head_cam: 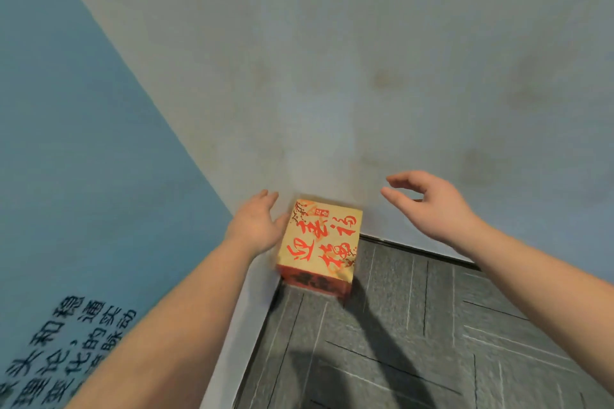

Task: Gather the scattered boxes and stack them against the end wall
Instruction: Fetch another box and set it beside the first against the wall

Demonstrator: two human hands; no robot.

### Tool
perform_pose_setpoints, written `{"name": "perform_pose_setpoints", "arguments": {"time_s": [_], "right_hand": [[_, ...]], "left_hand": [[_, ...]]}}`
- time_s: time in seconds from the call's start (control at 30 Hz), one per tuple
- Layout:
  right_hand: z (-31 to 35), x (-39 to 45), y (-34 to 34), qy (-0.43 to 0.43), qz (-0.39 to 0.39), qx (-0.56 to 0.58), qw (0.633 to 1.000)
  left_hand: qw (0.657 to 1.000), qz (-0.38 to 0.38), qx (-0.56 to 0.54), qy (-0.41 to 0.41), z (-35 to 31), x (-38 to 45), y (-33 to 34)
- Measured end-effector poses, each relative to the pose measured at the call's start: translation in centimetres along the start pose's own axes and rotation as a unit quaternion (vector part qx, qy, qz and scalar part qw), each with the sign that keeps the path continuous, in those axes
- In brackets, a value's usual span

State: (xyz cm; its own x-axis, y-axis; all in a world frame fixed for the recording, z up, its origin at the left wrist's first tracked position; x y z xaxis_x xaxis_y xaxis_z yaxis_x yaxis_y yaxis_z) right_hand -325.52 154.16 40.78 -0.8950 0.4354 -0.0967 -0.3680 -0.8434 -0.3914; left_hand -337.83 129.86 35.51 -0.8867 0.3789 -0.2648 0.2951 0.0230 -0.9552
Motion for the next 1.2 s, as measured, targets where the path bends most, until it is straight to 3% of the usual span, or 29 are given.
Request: {"name": "perform_pose_setpoints", "arguments": {"time_s": [0.27,0.43,0.6,0.73,0.9,1.07,1.2], "right_hand": [[8.0,-5.5,0.9,-0.074,0.123,-0.058,0.988],[12.1,-11.4,4.9,-0.118,0.203,-0.1,0.967],[16.8,-21.1,11.1,-0.187,0.278,-0.104,0.937],[18.8,-33.3,15.6,-0.237,0.342,-0.104,0.903],[19.1,-55.8,18.7,-0.292,0.455,-0.113,0.834],[18.8,-81.8,19.1,-0.365,0.594,-0.107,0.709],[18.1,-99.2,17.9,-0.415,0.662,-0.113,0.614]], "left_hand": [[0.992,-0.072,-0.027,-0.104,0.1,-13.3,-5.6],[0.981,-0.091,-0.036,-0.165,2.6,-23.9,-6.6],[0.955,-0.124,-0.041,-0.266,7.8,-38.7,-7.2],[0.917,-0.152,-0.054,-0.365,11.0,-55.2,-4.9],[0.855,-0.162,-0.073,-0.487,10.1,-80.7,1.0],[0.752,-0.169,-0.09,-0.63,5.5,-106.4,7.0],[0.677,-0.186,-0.085,-0.707,0.7,-121.6,10.0]]}}
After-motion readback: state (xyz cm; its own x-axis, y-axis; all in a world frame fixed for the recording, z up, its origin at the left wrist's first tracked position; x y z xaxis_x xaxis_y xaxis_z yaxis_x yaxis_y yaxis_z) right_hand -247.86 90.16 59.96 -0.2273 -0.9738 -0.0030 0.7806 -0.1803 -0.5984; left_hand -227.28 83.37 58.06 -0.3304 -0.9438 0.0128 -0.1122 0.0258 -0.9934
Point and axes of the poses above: each hand's wrist, its own x-axis towards the middle knuckle, its own y-axis out of the palm, z = x × y, the point moved 10 cm from there along x, towards the middle knuckle, and after that the axes turned 15 degrees about x, right-handed, at the moved point
